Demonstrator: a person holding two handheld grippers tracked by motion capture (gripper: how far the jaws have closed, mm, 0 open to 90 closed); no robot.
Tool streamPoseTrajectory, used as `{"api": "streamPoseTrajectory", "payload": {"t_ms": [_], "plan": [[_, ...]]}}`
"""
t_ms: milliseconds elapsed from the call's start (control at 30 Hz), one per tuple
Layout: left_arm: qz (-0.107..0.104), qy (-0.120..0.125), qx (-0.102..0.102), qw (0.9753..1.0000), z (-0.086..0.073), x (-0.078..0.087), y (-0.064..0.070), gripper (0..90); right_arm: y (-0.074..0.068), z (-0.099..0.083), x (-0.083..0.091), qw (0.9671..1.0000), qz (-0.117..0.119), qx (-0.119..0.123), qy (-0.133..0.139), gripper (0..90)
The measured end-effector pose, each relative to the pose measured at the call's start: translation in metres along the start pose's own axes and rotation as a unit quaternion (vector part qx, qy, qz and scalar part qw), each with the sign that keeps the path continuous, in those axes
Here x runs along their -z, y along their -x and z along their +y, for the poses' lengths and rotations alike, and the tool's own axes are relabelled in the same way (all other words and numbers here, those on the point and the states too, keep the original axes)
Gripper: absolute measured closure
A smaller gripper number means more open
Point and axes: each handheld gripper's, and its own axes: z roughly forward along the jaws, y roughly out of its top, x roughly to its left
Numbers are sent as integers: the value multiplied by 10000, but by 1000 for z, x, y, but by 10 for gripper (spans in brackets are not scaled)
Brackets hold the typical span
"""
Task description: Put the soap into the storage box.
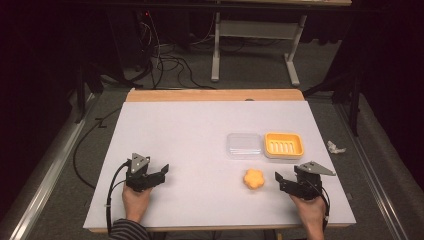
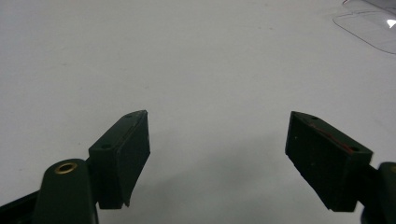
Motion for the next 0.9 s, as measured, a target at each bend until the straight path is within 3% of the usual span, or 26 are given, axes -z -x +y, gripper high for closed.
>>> {"api": "streamPoseTrajectory", "payload": {"t_ms": [733,900], "plan": [[-2,14,20,10000,0,0,0,224,-40,11,-6,9965,609,548,-137,288],[-4,13,8,10000,0,0,0,223,-50,15,-13,9935,814,737,-297,287]]}}
